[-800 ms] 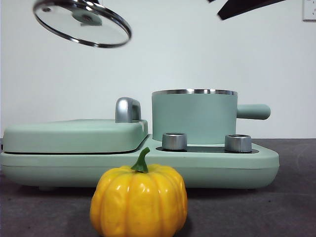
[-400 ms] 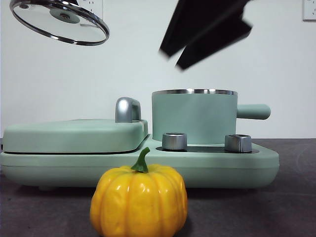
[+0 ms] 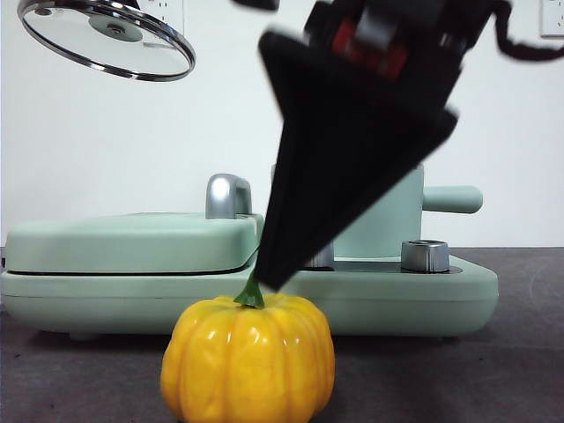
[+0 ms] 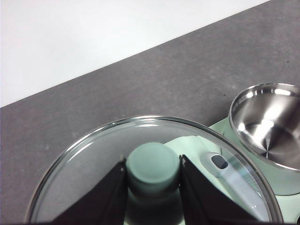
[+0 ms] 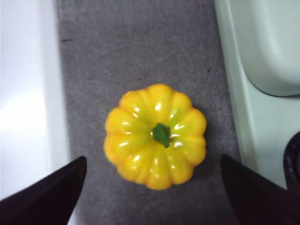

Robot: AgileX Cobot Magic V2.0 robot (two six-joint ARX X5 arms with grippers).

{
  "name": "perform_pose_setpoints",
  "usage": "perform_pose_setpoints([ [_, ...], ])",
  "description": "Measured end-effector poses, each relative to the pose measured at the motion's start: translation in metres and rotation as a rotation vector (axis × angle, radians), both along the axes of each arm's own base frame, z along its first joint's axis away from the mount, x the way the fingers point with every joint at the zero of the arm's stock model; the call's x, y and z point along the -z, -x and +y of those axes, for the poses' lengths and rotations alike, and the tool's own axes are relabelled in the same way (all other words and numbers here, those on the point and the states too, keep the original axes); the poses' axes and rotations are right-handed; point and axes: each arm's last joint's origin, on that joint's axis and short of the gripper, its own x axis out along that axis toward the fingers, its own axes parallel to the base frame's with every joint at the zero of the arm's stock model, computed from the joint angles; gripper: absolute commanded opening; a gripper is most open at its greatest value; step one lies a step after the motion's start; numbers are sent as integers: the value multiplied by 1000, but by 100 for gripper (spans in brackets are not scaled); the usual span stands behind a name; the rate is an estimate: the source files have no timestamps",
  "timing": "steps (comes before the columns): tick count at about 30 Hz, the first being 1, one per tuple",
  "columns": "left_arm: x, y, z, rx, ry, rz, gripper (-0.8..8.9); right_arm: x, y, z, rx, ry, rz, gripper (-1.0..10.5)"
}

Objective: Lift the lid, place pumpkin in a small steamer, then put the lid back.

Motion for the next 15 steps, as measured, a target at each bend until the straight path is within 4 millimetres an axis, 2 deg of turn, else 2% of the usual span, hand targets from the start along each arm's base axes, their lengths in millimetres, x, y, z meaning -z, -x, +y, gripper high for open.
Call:
perform_pose_setpoints([
  [15, 0, 0, 0, 0, 0, -1, 10, 24, -8, 14, -4, 38, 22, 458],
])
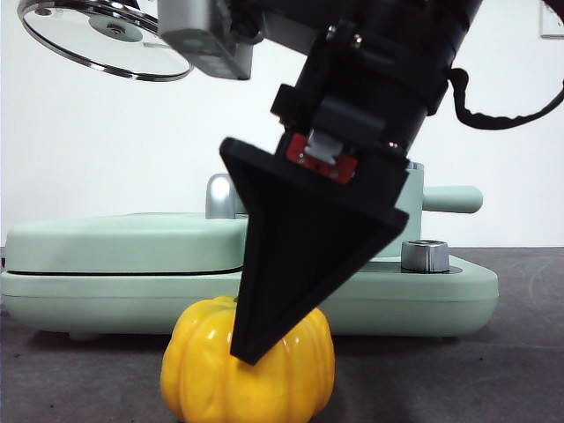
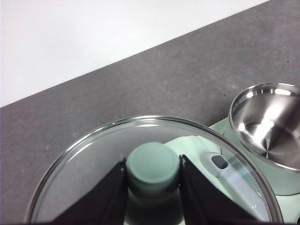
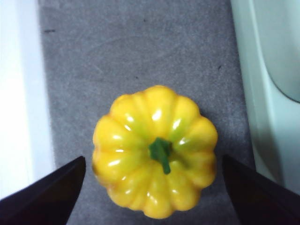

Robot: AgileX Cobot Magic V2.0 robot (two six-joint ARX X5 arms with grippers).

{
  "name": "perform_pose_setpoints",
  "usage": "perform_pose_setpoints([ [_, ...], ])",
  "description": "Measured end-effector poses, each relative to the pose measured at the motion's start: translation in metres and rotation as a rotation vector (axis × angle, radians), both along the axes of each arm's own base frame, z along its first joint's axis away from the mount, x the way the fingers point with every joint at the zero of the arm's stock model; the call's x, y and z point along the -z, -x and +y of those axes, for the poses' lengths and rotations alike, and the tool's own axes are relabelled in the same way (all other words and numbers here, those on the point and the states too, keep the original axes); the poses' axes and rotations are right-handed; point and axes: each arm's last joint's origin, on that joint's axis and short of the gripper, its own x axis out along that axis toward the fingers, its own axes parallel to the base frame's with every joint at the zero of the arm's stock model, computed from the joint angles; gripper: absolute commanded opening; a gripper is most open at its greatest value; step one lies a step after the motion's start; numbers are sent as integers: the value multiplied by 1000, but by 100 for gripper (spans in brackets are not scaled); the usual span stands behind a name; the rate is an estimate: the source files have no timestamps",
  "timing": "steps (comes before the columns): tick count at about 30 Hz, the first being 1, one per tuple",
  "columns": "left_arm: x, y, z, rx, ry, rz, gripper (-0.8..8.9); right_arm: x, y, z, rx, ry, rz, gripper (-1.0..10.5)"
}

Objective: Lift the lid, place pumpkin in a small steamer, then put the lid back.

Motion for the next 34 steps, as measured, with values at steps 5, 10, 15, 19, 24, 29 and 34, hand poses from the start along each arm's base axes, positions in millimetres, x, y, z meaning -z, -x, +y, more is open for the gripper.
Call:
perform_pose_setpoints([
  [5, 0, 0, 0, 0, 0, 1, 10, 0, 1, 0, 2, 5, 5, 359],
  [10, 0, 0, 0, 0, 0, 1, 10, 0, 1, -1, 33, 30, 15, 345],
  [15, 0, 0, 0, 0, 0, 1, 10, -1, 2, -3, 61, 44, 34, 324],
  [19, 0, 0, 0, 0, 0, 1, 10, -4, 5, -7, 92, 65, 60, 324],
  [24, 0, 0, 0, 0, 0, 1, 10, -17, 10, -23, 173, 86, 107, 324],
  [29, 0, 0, 0, 0, 0, -1, 10, -48, 17, -43, 280, 113, 163, 324],
  [34, 0, 0, 0, 0, 0, -1, 10, -96, 17, -61, 409, 80, 196, 324],
])
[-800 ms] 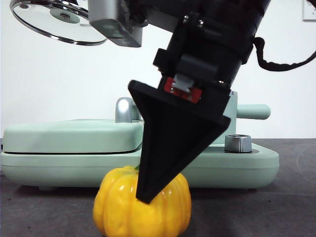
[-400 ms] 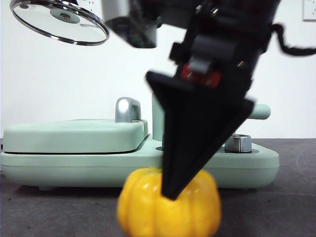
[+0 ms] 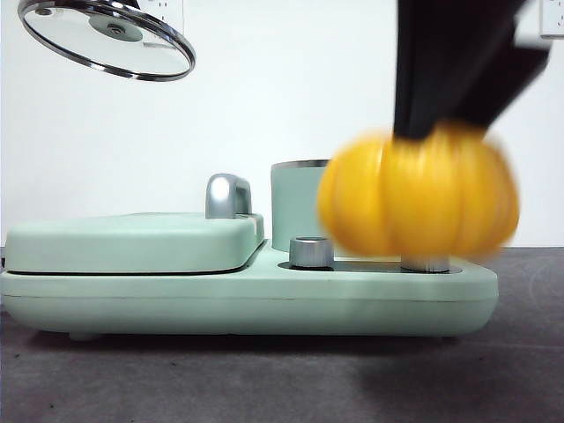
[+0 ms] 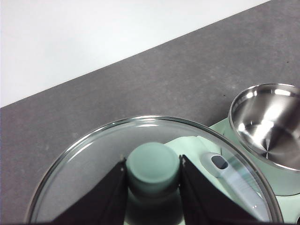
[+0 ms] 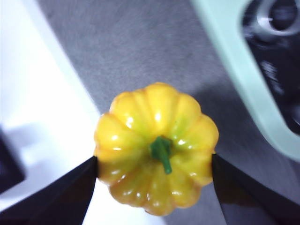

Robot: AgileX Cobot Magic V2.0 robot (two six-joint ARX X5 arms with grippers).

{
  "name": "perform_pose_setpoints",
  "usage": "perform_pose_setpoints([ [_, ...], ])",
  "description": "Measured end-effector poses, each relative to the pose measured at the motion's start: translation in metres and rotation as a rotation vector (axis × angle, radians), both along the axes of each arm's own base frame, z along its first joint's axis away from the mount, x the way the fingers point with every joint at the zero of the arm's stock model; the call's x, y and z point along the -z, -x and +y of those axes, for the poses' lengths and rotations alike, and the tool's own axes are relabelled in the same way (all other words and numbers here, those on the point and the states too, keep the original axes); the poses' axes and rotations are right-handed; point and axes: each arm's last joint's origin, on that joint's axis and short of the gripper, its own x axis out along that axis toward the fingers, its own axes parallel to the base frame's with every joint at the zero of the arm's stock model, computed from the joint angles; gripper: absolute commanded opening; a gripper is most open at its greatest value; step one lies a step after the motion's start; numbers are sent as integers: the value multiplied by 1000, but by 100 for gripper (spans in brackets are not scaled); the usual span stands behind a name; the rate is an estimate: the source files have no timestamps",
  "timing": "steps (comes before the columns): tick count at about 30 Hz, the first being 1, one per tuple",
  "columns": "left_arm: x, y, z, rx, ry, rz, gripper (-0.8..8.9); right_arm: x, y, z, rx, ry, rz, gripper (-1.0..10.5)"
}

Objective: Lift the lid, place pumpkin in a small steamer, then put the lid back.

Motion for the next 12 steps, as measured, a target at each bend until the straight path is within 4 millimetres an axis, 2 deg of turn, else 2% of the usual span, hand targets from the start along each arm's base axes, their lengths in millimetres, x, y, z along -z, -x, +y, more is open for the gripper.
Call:
perform_pose_setpoints([
  [5, 0, 0, 0, 0, 0, 0, 10, -38, -5, -17, 137, 24, 50, 324],
  [12, 0, 0, 0, 0, 0, 0, 10, -77, -17, -31, 246, -66, -8, 325],
])
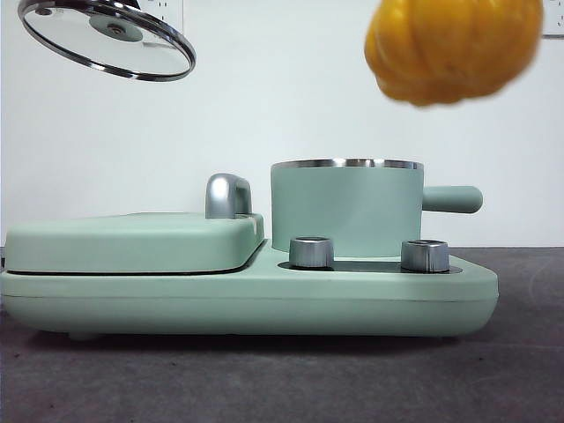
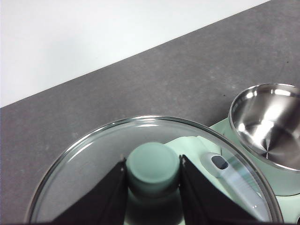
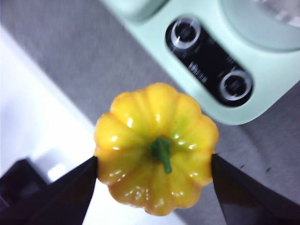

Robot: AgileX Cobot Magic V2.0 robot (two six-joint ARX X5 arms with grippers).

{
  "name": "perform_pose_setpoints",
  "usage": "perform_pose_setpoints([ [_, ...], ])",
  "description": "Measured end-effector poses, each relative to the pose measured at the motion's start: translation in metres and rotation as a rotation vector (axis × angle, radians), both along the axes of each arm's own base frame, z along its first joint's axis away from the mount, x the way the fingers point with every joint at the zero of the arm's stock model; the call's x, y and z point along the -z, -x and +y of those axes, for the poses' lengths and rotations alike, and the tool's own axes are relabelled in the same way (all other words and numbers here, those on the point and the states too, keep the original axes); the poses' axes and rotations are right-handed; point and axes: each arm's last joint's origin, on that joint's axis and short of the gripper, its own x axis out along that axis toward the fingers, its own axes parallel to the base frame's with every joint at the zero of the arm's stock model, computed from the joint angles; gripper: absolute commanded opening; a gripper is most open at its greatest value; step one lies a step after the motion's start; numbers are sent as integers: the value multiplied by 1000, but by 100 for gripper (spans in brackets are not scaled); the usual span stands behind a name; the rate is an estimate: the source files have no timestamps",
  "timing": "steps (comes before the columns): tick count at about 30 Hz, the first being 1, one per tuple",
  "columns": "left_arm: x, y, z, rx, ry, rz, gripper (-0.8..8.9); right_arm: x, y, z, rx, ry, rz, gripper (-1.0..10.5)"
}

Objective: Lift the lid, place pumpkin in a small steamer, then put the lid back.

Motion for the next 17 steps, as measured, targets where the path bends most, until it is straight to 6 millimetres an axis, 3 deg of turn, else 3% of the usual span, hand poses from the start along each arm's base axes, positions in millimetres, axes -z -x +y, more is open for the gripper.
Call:
perform_pose_setpoints([
  [8, 0, 0, 0, 0, 0, 0, 10, -17, -36, -2, 129, 16, -68, 325],
  [17, 0, 0, 0, 0, 0, 0, 10, -20, -91, 16, 152, 72, -106, 325],
])
